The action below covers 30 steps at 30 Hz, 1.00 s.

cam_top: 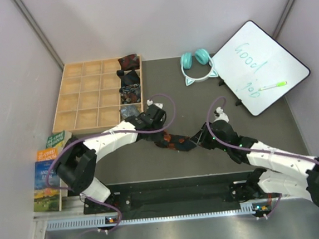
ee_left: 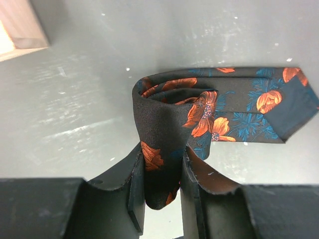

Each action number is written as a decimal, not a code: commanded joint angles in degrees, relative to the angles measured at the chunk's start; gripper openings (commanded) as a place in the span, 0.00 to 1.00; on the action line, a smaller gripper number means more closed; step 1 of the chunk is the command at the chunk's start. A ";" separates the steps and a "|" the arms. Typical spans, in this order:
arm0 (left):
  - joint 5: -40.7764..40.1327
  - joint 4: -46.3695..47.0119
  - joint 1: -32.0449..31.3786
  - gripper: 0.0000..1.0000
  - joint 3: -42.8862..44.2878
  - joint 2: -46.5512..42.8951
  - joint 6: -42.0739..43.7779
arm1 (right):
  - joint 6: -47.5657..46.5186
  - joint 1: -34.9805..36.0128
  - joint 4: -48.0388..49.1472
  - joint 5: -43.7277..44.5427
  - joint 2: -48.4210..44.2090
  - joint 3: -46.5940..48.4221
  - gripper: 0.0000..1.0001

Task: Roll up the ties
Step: Roll the tie at the center of the board.

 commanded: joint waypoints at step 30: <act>-39.09 -39.16 -21.31 0.10 41.71 34.36 -11.37 | -0.84 -1.47 -17.70 13.20 -50.98 -18.80 0.39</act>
